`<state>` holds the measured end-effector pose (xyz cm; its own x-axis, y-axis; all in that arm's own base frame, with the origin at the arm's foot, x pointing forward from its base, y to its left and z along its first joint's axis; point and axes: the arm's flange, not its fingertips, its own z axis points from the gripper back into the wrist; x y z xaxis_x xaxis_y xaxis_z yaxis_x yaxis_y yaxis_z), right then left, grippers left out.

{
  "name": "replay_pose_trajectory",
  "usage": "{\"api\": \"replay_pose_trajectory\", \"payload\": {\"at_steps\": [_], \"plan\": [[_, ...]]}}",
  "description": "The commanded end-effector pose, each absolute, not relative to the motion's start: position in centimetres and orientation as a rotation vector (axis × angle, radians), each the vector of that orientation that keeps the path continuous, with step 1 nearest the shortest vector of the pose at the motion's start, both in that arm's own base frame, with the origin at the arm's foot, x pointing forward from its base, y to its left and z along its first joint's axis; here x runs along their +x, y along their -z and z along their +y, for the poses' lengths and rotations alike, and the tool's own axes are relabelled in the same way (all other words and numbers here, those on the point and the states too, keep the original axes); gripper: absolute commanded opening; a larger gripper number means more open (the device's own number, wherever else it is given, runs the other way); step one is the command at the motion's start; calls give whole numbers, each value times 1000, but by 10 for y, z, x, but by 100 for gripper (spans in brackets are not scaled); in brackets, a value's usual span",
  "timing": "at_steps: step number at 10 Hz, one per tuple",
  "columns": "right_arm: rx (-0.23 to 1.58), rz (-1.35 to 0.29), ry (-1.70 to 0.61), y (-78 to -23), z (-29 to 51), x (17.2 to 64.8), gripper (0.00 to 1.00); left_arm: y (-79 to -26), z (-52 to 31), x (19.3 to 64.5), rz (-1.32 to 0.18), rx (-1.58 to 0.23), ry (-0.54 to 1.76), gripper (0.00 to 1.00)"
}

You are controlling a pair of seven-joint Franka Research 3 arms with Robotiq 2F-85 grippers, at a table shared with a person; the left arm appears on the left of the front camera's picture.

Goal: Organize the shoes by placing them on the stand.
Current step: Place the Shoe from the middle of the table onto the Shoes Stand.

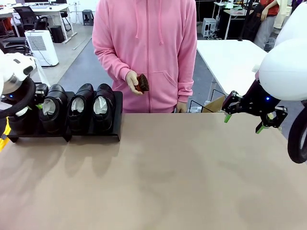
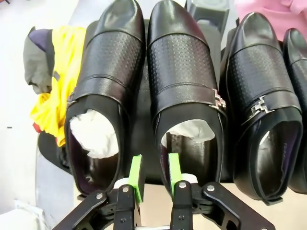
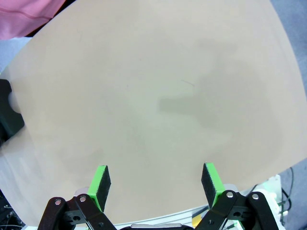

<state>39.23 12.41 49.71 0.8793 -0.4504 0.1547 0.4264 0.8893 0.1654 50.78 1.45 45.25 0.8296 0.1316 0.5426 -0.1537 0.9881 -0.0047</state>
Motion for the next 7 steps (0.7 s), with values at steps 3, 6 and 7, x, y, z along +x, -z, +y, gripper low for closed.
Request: {"api": "replay_pose_trajectory", "payload": {"at_steps": [3, 6, 7], "plan": [[139, -195, 440, -498, 122, 393, 100, -448, 15, 512, -585, 34, -144, 30], [139, -195, 440, -498, 122, 393, 100, -448, 15, 512, -585, 34, -144, 30], [139, -195, 440, -498, 122, 393, 100, -448, 15, 512, -585, 34, -144, 30]]}}
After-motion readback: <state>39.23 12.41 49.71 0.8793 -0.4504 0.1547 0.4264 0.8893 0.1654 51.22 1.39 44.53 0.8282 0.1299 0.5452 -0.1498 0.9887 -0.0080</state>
